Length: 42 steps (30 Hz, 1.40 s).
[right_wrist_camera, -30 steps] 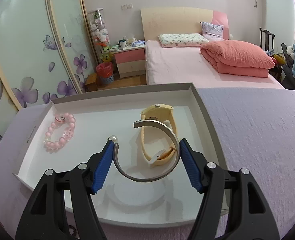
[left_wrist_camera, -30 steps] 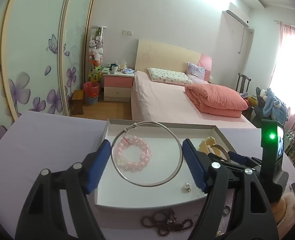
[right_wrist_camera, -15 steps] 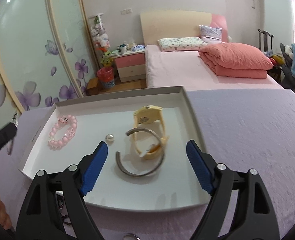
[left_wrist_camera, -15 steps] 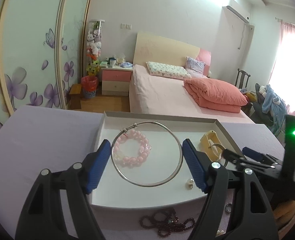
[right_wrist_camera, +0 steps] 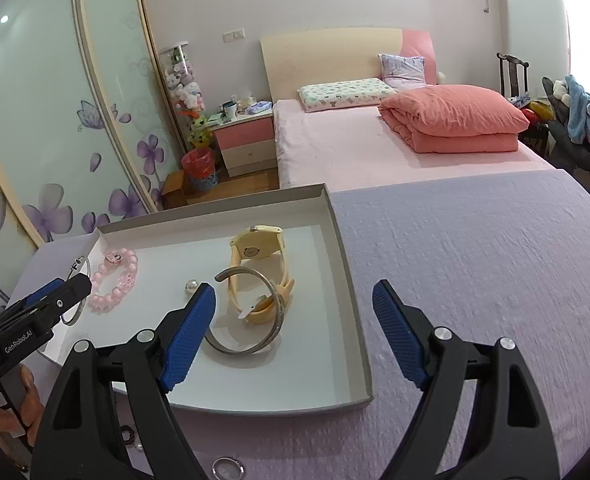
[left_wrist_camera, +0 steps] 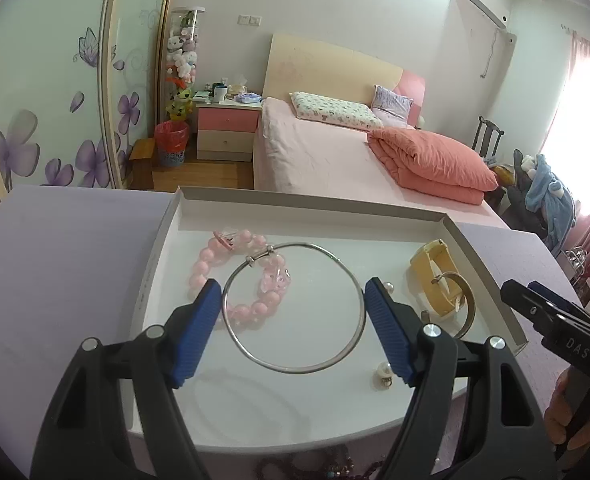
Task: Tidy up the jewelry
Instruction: 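Withdraw both tools and grasp the silver ring with the right tool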
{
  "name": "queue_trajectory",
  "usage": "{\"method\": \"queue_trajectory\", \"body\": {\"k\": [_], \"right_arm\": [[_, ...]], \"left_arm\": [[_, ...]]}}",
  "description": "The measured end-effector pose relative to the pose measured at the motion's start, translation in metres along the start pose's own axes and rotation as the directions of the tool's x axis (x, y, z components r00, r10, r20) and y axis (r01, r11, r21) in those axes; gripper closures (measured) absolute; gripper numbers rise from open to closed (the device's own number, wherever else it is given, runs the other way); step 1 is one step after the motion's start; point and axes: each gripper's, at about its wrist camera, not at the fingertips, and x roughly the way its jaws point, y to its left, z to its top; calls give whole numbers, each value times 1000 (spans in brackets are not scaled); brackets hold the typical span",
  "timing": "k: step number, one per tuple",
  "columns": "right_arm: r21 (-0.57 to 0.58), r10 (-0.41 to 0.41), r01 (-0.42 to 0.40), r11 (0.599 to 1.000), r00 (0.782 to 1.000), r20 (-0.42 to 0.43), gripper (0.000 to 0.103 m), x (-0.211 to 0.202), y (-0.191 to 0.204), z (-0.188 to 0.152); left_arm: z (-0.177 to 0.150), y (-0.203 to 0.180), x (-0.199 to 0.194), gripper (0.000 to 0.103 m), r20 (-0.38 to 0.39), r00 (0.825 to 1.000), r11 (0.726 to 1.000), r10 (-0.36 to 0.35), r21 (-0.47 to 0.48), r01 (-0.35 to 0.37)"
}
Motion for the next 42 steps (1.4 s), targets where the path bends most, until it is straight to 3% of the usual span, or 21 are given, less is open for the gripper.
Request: {"method": "queue_trajectory", "body": {"k": [6, 9, 22, 35, 42], "right_arm": [[-5, 6, -6, 1000, 1000, -6, 22, 4, -1, -1], [-6, 10, -10, 1000, 1000, -9, 22, 4, -2, -2], [-3, 39, -39, 999, 999, 29, 22, -24, 4, -11], [-23, 83, -82, 996, 994, 70, 23, -84, 11, -44], [-76, 92, -85, 993, 992, 91, 29, -112, 22, -72]], "left_arm": [[0, -4, 4, 30, -10, 1000, 1000, -11, -1, 11], [1, -1, -2, 22, 2, 1000, 1000, -21, -13, 21], [6, 21, -70, 19, 129, 991, 999, 31, -48, -25], [-39, 27, -166, 11, 221, 974, 999, 49, -28, -44], [-75, 24, -206, 9, 258, 964, 998, 61, -9, -60]]}}
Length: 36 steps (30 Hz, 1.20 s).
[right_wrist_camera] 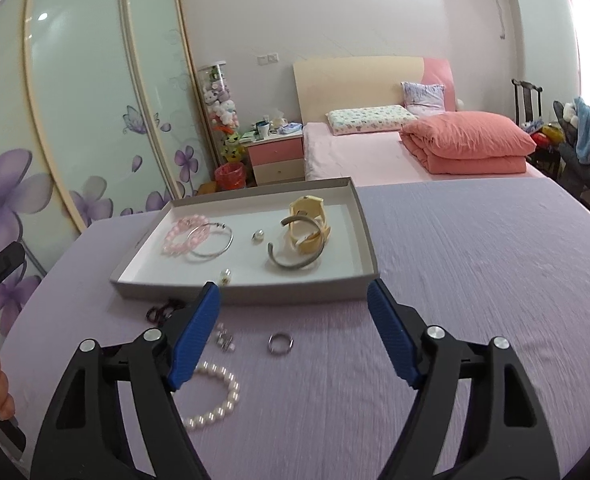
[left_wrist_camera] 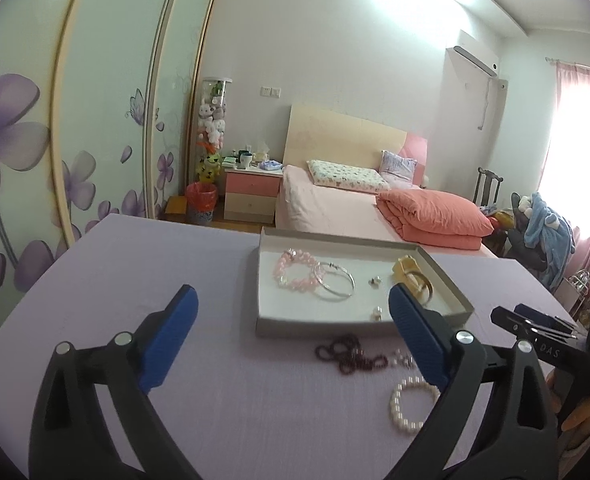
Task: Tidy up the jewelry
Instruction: 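Withdraw both tools and grasp the silver ring with the right tool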
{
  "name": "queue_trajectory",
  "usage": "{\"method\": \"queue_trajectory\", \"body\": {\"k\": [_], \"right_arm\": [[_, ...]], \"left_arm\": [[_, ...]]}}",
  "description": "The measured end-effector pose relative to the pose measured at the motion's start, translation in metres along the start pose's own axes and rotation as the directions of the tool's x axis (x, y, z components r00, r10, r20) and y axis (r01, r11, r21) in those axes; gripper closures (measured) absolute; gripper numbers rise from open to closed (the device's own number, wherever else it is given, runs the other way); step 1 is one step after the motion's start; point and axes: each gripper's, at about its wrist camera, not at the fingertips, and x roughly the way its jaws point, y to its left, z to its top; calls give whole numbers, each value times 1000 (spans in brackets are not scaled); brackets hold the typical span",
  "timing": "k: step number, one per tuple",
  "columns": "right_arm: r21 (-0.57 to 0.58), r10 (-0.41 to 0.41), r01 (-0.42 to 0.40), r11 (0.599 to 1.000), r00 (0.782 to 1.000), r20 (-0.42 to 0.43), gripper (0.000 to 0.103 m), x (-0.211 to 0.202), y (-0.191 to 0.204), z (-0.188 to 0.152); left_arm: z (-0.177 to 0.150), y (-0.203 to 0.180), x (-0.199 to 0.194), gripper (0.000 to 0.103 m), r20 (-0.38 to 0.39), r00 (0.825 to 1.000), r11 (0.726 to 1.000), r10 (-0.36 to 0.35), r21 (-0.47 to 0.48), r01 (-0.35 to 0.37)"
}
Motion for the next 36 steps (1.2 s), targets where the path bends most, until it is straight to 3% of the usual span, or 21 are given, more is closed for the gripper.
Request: {"method": "queue_trajectory", "body": {"k": [10, 18, 24, 30, 36], "right_arm": [[-26, 28, -30, 999, 997, -68, 42, -2, 9, -31], [-52, -15, 10, 999, 995, -98, 52, 10, 6, -35], [-59, -20, 9, 998, 980, -198, 54, 40, 4, -37], [-71, -35, 15, 997, 957, -287, 63, 60, 3, -42], [-108, -64, 33, 994, 953, -297, 65, 71, 14, -36]], "left_arm": [[-21, 3, -25, 9, 6, 1000, 1000, -13, -2, 13], [-30, -2, -28, 9, 8, 1000, 1000, -13, 20, 13], [-36, -7, -24, 9, -8, 1000, 999, -30, 26, 31], [-38, -10, -19, 9, -19, 999, 998, -44, 34, 45], [-40, -11, -15, 9, -31, 998, 998, -56, 33, 57]]}}
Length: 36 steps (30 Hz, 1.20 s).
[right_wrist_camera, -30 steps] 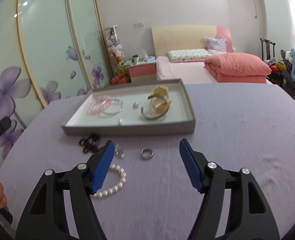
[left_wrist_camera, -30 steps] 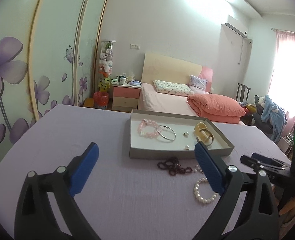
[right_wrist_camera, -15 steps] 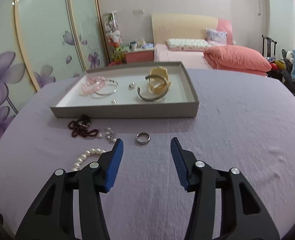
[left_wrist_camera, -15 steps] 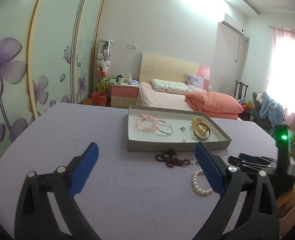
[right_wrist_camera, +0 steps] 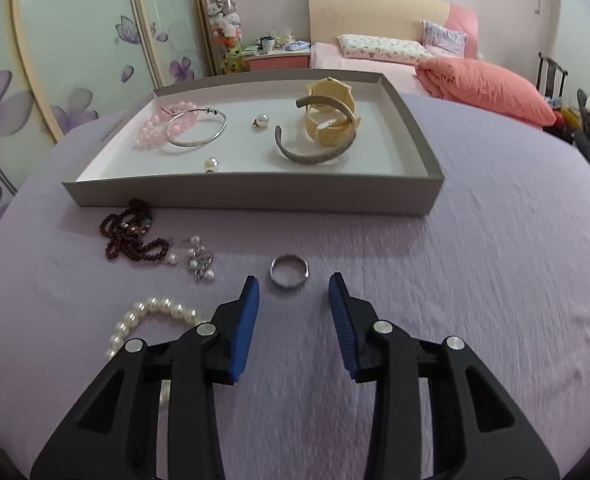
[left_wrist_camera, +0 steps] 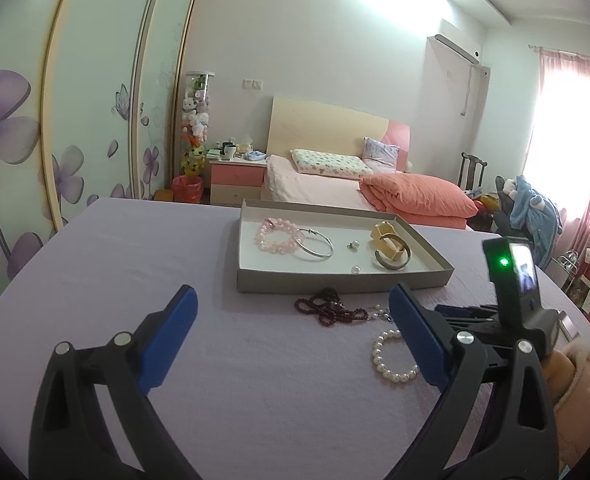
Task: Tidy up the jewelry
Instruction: 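Withdraw both tools and grasp the silver ring with the right tool, then hold the silver ring in the right tool while the left tool grasps the pearl bracelet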
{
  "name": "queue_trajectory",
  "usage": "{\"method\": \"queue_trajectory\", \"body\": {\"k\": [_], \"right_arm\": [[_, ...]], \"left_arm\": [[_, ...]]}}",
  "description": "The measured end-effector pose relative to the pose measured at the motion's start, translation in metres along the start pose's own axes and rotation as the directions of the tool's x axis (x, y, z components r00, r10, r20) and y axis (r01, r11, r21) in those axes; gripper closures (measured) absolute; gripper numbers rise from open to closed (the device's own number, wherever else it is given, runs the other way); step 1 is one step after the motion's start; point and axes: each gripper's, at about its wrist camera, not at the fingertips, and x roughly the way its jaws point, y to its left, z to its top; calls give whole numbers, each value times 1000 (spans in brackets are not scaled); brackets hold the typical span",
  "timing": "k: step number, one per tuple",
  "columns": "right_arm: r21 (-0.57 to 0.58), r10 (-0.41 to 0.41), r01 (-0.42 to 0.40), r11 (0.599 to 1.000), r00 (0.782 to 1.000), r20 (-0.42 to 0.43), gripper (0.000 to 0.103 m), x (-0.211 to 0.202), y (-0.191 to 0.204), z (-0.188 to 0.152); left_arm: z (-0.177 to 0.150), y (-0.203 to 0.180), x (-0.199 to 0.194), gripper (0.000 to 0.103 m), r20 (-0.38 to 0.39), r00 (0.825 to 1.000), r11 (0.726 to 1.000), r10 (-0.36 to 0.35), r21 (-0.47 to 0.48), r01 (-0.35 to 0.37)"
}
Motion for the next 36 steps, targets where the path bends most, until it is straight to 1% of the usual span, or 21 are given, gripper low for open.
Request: {"method": "queue_trajectory", "body": {"k": [5, 11, 13, 17, 21, 25, 30, 31, 32, 33, 35, 36], "right_arm": [[-18, -15, 15, 1000, 1000, -2, 72, 4, 5, 7], [-20, -14, 14, 1000, 1000, -2, 72, 4, 4, 8], [-22, -12, 12, 1000, 1000, -2, 80, 3, 4, 8], [-17, -9, 9, 1000, 1000, -5, 80, 3, 3, 7], [42, -6, 6, 999, 1000, -5, 81, -4, -13, 5], [111, 1, -6, 994, 999, 45, 81, -23, -37, 4], [116, -6, -8, 993, 993, 120, 81, -48, -43, 6], [115, -1, -15, 993, 991, 135, 81, -54, -43, 6], [115, 4, -20, 993, 990, 144, 81, -57, -44, 7], [114, 8, -26, 993, 988, 154, 81, -60, -44, 8], [111, 16, -36, 993, 985, 169, 81, -65, -45, 9], [110, 19, -39, 993, 985, 173, 81, -67, -46, 9]], "left_arm": [[-2, -1, 4, 9, -12, 1000, 1000, -5, 3, 5], [-3, -3, 8, 9, -26, 1000, 1000, -12, 7, 12], [-5, -3, 9, 9, -32, 999, 1000, -16, 6, 16], [-8, -8, 13, 9, -52, 998, 1000, -22, 15, 23], [-12, -16, 20, 9, -86, 996, 998, -32, 43, 36], [-15, -26, 30, 9, -126, 991, 996, -50, 71, 60], [-22, -44, 51, 9, -199, 977, 990, -77, 101, 99], [-24, -48, 55, 13, -215, 973, 989, -82, 106, 107], [-26, -52, 60, 20, -231, 969, 988, -86, 109, 113], [-28, -56, 65, 23, -254, 963, 987, -89, 111, 120], [-33, -64, 79, 32, -307, 946, 984, -101, 109, 141], [-36, -67, 84, 34, -328, 939, 984, -101, 109, 144]]}}
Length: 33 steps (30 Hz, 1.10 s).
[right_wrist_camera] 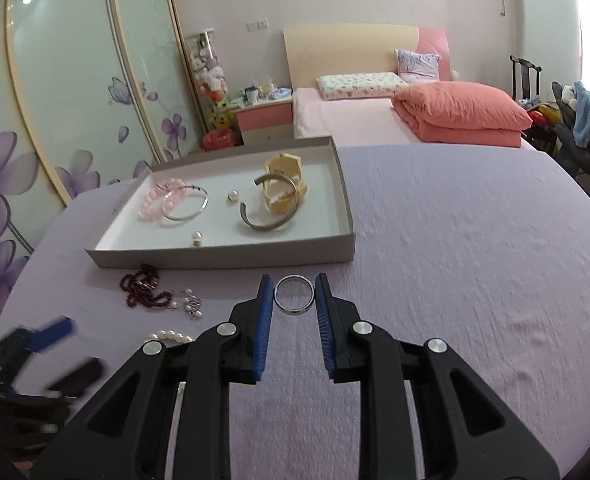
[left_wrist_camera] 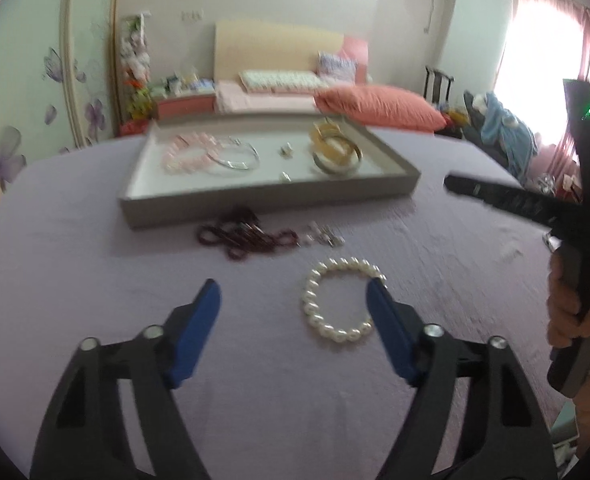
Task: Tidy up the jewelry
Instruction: 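Hold the silver ring in the right tool while the left tool grasps the pearl bracelet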
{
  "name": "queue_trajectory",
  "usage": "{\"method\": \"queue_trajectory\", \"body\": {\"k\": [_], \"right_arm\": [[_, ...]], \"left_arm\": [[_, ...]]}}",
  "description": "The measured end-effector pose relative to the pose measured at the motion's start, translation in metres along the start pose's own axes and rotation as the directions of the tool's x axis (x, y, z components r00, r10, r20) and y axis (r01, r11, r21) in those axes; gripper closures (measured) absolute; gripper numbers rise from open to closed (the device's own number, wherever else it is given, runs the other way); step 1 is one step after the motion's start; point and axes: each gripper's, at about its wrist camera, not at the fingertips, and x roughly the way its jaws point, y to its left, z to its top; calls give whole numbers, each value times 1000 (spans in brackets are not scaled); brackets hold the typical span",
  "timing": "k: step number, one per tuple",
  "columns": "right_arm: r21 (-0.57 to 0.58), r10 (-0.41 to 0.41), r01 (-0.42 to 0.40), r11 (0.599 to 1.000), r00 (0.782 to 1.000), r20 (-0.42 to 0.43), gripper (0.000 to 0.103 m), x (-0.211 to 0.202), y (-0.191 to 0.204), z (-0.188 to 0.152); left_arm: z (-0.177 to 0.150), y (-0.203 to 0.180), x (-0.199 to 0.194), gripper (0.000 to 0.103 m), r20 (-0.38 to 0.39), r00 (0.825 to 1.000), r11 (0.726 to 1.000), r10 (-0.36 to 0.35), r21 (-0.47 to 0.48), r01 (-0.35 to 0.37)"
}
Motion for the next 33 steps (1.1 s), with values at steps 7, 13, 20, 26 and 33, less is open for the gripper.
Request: {"method": "queue_trajectory", "body": {"k": [7, 13, 20, 26, 33], "right_arm": [[-4, 9, -9, 1000, 1000, 7, 81, -2, -5, 0], [6, 12, -12, 1000, 1000, -1, 80, -1, -9, -3], [9, 23, -23, 1000, 1000, -8, 80, 3, -9, -6], [2, 29, -29, 1000, 1000, -7, 81, 2, -5, -7], [4, 30, -30, 1000, 1000, -7, 80, 1, -6, -6]], "left_arm": [[4, -15, 40, 59, -129, 992, 1000, 1, 19, 2], [7, -20, 47, 72, -146, 989, 999, 25, 48, -18], [5, -27, 48, 78, -147, 987, 993, 60, 109, -44], [6, -29, 49, 78, -158, 985, 990, 64, 137, -42], [6, -30, 50, 83, -153, 986, 989, 61, 144, -39]]}}
